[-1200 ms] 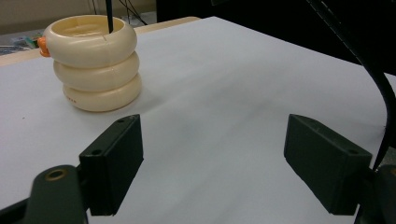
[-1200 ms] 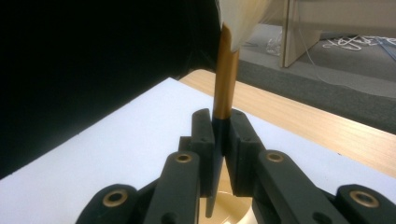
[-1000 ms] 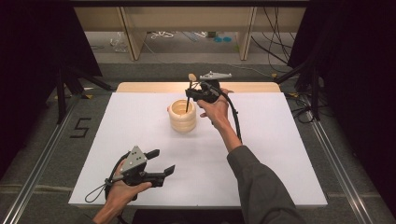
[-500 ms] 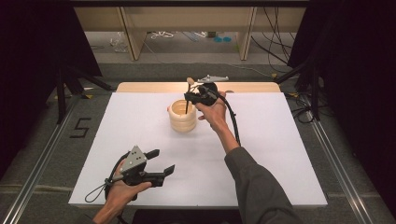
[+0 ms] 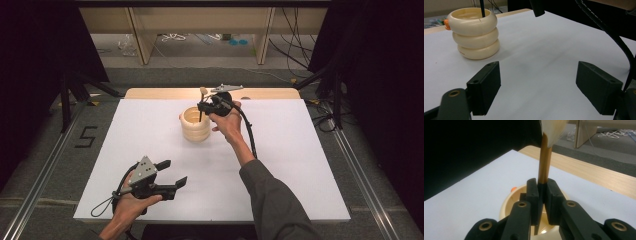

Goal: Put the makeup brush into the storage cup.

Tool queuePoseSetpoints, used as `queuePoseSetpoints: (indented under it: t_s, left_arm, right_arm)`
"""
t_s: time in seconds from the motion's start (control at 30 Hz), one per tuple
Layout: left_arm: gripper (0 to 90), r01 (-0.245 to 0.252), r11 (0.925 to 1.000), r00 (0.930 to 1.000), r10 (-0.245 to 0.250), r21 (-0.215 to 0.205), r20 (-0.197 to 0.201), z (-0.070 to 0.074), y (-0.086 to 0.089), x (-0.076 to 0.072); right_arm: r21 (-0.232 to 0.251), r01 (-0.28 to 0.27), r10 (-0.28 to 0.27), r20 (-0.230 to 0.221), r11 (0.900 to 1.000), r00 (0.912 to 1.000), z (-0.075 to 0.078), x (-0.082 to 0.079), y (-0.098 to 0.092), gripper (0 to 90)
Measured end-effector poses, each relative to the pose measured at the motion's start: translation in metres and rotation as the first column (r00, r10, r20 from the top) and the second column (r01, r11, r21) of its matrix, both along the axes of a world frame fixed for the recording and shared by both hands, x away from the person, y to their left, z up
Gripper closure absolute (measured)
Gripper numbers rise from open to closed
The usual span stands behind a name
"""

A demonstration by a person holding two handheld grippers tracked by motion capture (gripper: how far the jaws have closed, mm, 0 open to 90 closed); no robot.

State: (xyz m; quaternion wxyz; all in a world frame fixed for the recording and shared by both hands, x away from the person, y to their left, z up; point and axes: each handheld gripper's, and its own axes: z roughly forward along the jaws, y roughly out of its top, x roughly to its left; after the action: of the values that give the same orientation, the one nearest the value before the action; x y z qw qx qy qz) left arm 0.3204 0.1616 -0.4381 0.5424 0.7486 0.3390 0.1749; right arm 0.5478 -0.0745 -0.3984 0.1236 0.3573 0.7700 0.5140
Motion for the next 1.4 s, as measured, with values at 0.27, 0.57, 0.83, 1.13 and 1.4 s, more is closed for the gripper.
queuePoseSetpoints:
  t_s: [0.27,0.57,0.83,1.13,1.4]
  left_arm:
    - [19.7,-0.002,1.0,1.0,0.002,0.002,0.001,0.0,0.0,0.0]
    - [19.6,-0.001,1.0,1.0,0.001,0.0,-0.001,0.0,0.0,0.0]
    - [19.6,0.011,0.9998,0.9998,-0.012,0.014,0.016,0.0,0.001,0.001]
    - [19.5,-0.002,1.0,1.0,0.002,0.005,0.005,0.0,0.0,0.0]
    - [19.5,-0.004,1.0,1.0,0.004,0.003,0.002,0.0,0.0,0.0]
  right_arm:
    - [-0.003,0.005,-0.005,-0.005,1.0,1.0,-0.008,0.0,0.002,83.2]
    - [-0.008,0.007,-0.007,-0.01,1.0,0.9999,-0.013,0.0,0.001,82.9]
    - [-0.024,0.06,-0.061,-0.029,0.998,0.9977,-0.014,0.001,-0.001,52.7]
    - [-0.048,0.14,-0.142,-0.043,0.989,0.989,-0.005,-0.01,-0.006,21.2]
    - [-0.09,0.1,-0.098,0.03,0.991,0.9947,0.0,-0.031,-0.024,19.2]
